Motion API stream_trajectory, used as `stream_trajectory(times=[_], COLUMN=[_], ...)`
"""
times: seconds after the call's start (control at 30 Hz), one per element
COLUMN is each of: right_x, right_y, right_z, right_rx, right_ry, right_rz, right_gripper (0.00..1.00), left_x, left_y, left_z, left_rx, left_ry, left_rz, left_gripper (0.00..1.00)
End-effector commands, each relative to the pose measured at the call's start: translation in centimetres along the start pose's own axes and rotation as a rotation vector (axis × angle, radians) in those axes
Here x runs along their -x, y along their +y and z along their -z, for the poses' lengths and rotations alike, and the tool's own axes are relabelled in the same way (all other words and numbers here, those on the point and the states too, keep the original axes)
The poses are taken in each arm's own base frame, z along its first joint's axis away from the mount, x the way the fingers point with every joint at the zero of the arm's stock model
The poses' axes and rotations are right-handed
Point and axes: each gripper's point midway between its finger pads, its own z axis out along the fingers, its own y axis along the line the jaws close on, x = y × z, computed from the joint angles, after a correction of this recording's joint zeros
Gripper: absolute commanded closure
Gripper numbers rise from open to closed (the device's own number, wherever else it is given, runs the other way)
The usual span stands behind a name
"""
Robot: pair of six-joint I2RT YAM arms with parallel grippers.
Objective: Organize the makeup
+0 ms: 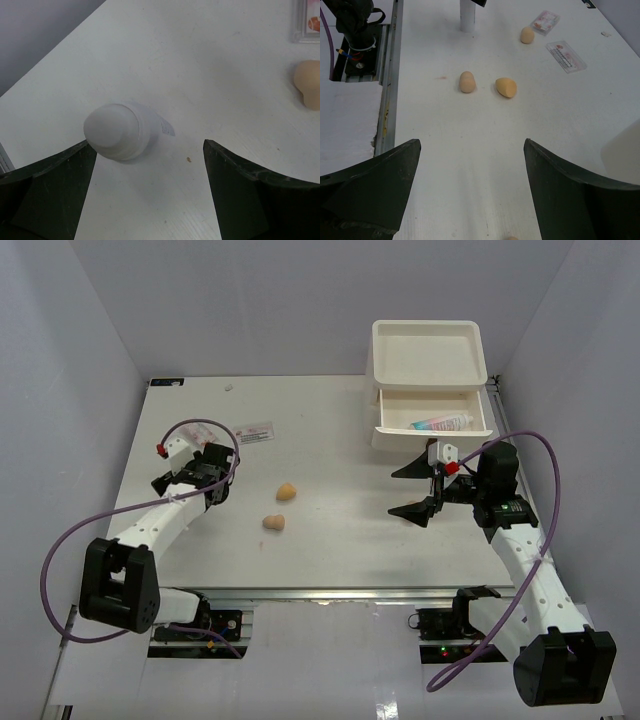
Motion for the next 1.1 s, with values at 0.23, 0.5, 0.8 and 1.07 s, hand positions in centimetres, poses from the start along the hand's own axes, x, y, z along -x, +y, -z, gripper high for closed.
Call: stream_trajectory(times=[0.23, 0.5, 0.8, 1.07], right_x=[0.9, 1.0, 1.0, 1.0], right_y=[-0.1, -0.1, -0.3, -0.5], right_z=[0.3, 0.4, 0.6, 0.9], right_rx=[-0.006, -0.013, -0.021, -0.035], right_ry=[-0.018, -0.018, -0.017, -0.017], right_rz=[0.036, 0.036, 0.032, 0.032], right_gripper=[0.10, 0.10, 0.10, 0.10], left_x=[2.5, 2.3, 2.4, 7.7], left_y=[-0.8, -0.6, -2.6, -7.7], left_z=[-2.4, -2.3, -0.4, 8.3], left_rx=[0.026, -0.003, -0.174, -0.724], left_ry=[-0.020, -0.013, 0.048, 0.063], left_rz=[0.054, 0.074, 0.134, 0.254], left_gripper=[0.04, 0.44, 0.81, 0.90])
